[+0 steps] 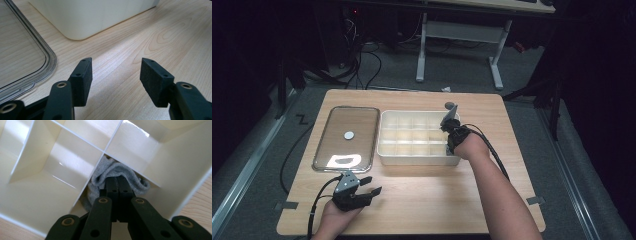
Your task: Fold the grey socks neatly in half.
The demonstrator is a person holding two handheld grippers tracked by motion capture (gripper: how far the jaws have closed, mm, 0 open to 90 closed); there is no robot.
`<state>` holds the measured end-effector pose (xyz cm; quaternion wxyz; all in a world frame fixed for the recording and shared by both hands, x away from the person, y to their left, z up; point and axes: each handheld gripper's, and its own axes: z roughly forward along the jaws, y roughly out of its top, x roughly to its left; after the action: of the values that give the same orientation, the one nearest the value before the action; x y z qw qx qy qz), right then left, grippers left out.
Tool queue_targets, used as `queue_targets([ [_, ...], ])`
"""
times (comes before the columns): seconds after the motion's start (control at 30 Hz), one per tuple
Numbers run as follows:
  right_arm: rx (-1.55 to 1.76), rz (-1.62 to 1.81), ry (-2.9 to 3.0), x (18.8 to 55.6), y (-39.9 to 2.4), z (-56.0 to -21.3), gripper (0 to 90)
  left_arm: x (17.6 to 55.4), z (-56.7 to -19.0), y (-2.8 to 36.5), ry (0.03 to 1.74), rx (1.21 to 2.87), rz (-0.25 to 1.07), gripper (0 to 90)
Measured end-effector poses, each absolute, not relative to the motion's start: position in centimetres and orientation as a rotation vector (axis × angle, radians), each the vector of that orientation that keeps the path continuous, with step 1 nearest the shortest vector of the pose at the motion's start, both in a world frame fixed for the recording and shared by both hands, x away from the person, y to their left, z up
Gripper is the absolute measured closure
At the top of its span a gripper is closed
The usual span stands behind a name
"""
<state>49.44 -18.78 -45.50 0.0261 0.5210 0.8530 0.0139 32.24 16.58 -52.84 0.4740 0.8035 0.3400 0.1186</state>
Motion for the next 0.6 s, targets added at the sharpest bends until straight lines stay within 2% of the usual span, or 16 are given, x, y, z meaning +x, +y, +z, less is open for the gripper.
queue_targets([
  [0.6,1.605,0.013,2.642,49.69,-18.45,-46.40,90.0,32.18,-52.89,16.48,0.833,1.965,0.296,43.8],
])
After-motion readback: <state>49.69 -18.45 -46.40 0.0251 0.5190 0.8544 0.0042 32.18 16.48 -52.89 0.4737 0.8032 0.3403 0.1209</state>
